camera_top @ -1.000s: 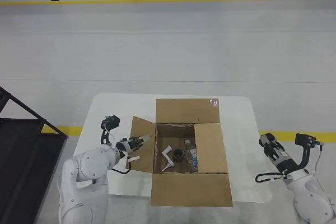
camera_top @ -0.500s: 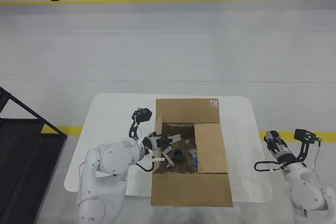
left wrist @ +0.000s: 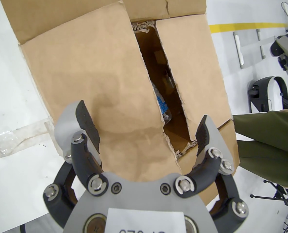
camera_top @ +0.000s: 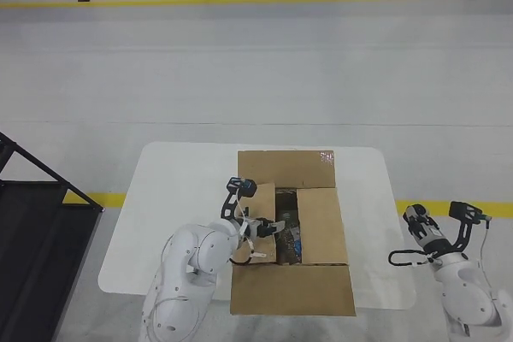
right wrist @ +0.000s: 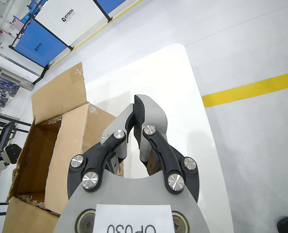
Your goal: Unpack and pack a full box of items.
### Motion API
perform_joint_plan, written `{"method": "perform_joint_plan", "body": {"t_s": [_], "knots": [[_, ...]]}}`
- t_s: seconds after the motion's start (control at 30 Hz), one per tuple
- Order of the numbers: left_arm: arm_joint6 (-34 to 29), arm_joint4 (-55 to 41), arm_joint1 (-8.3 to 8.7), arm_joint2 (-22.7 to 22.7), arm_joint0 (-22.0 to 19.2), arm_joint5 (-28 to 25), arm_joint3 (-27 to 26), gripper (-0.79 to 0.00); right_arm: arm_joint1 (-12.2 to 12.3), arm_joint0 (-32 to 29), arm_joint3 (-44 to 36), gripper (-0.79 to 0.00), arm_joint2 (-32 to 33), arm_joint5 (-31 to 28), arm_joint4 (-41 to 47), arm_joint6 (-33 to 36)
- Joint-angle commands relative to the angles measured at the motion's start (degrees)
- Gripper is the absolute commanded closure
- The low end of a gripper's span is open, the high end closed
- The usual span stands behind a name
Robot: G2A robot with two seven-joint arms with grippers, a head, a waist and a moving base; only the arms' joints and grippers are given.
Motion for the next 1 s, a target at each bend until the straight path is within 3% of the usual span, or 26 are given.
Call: {"method": "perform_joint_plan", "body": {"t_s": [0.0, 0.43, 0.7, 0.97], "knots": [[0.05, 1.10, 0.25, 0.17, 0.18, -0.97, 0.26, -0.785, -0.01, -0.09, 0.01, 0.000, -0.24, 0.21, -0.07, -0.05], [0.56, 4.12, 1.33, 1.47, 1.15, -3.89, 1.12, -0.785, 0.13, 0.36, 0.03, 0.000, -1.05, 0.63, -0.02, 0.47], [1.22, 2.92, 2.02, -0.57, 0.90, -4.71, -6.81, -0.785, 0.15, 0.34, 0.01, 0.000, -1.09, 0.62, 0.08, 0.78], [0.89, 1.14, 2.91, -6.29, 1.72, -2.29, -12.70, -0.785, 0.01, 2.09, 2.97, 0.000, -2.23, 1.90, 0.26, -1.12]]}}
